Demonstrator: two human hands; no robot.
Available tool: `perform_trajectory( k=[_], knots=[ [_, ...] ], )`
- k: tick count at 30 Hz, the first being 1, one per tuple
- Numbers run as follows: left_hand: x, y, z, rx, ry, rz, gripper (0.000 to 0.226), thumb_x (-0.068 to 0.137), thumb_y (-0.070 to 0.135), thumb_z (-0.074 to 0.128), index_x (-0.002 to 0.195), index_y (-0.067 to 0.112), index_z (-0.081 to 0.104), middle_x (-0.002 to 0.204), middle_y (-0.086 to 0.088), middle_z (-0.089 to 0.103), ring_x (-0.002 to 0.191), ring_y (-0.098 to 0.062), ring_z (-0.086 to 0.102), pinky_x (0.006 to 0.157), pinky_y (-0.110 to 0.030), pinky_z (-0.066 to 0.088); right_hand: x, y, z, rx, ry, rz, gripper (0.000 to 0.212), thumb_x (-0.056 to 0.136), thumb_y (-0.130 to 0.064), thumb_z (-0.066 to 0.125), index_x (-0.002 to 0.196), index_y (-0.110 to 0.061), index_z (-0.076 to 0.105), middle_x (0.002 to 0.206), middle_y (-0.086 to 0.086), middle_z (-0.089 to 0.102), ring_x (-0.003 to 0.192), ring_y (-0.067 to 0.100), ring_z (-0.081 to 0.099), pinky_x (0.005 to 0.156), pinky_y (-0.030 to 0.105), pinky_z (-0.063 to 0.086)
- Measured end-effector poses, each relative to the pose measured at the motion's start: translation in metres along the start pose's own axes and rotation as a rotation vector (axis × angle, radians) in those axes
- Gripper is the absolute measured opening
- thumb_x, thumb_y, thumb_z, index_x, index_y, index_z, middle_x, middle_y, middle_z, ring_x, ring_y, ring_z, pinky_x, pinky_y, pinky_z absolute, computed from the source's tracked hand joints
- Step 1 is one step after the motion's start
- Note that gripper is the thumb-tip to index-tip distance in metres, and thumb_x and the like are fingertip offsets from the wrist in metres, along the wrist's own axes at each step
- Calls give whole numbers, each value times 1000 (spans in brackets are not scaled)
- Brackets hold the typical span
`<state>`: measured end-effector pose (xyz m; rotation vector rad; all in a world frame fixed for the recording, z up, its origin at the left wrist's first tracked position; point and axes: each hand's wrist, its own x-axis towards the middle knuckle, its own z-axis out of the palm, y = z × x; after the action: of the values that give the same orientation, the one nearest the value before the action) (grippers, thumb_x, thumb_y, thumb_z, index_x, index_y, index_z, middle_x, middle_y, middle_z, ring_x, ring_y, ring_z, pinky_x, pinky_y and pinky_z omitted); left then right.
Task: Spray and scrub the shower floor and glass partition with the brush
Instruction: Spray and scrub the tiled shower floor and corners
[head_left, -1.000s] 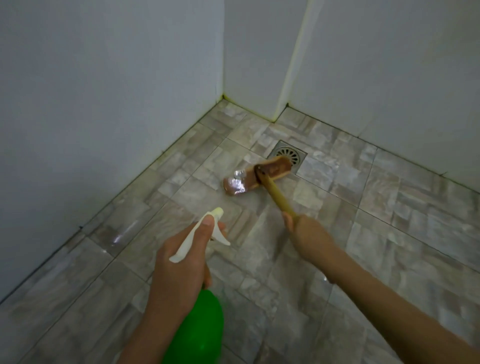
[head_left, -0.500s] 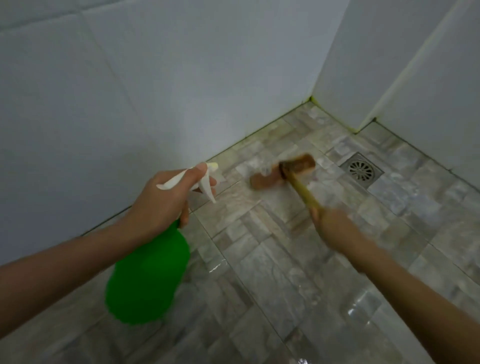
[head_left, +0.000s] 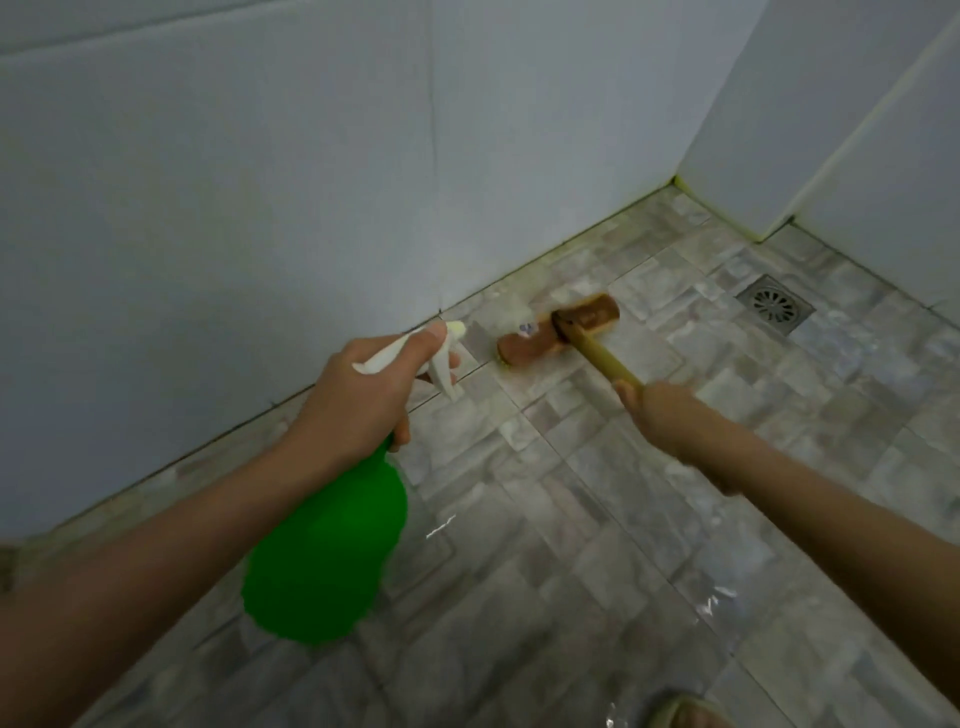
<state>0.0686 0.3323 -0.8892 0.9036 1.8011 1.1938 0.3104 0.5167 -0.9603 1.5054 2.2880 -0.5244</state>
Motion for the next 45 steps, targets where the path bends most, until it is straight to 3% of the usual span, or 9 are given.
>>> perform_trajectory(
  k=[4,6,10,16,22,28,33,41,45],
  knots=[
    [-34,-29,-22,-67,55,-42,52,76,76,49,82,36,81,94,-27,75,41,-30,53,45,-27,43,-93,6,31,-9,-98,78,54,101,-47,21,74,-10,48,65,2,50,59,19,54,58,31,47],
    [-45,-41,-31,-92,78,-77,45,84,72,51,82,39,81,97,-32,73,47,-38,55,45,-27,44,-89,-22,28,-62,-97,31,53,102,-46,19,86,-8,53,67,3,50,62,20,55,61,32,46],
    [-62,-58,-42,-60,126,-93,42,102,54,48,82,40,81,96,-31,74,39,-24,50,48,-27,44,-35,-90,13,-48,-60,-79,48,105,-34,17,131,-6,47,100,19,60,75,29,59,65,39,52],
    [-96,-57,-64,-64,135,-98,40,102,49,47,89,31,81,95,2,80,40,-21,48,47,-24,44,-123,-25,72,9,-38,49,53,98,-53,23,70,-16,48,68,2,55,58,16,52,59,27,43],
    [-114,-70,-68,-134,82,-213,42,102,45,49,93,19,81,93,5,81,39,-16,46,38,-20,41,-133,-53,59,-47,-86,13,53,100,-51,20,71,-15,46,72,4,54,62,18,52,62,29,45],
    [-118,-73,-64,-118,-4,-200,43,94,60,54,81,30,82,92,5,81,66,-39,63,38,-23,42,-172,-15,51,-114,-271,66,56,99,-51,18,76,-12,50,74,6,56,69,24,60,73,35,53],
    [-118,-68,-59,-95,-5,-166,41,87,67,54,78,38,81,95,5,80,45,-23,55,44,-24,44,-244,2,76,-102,-268,131,48,98,-50,18,68,-20,41,65,-3,48,54,11,46,62,25,47],
    [-124,-64,-50,-98,86,-179,43,86,66,52,81,35,82,94,-26,75,45,-26,52,45,-27,44,-115,-67,63,-34,-66,-131,51,100,-50,20,67,-17,41,69,5,54,58,19,51,61,32,46],
    [-140,-67,-61,-111,212,-194,41,102,47,53,77,33,83,83,-4,79,36,-16,49,42,-21,43,-180,-18,74,-170,-142,-119,54,87,-62,12,71,-21,44,67,-3,55,56,12,53,59,26,48]
  ],
)
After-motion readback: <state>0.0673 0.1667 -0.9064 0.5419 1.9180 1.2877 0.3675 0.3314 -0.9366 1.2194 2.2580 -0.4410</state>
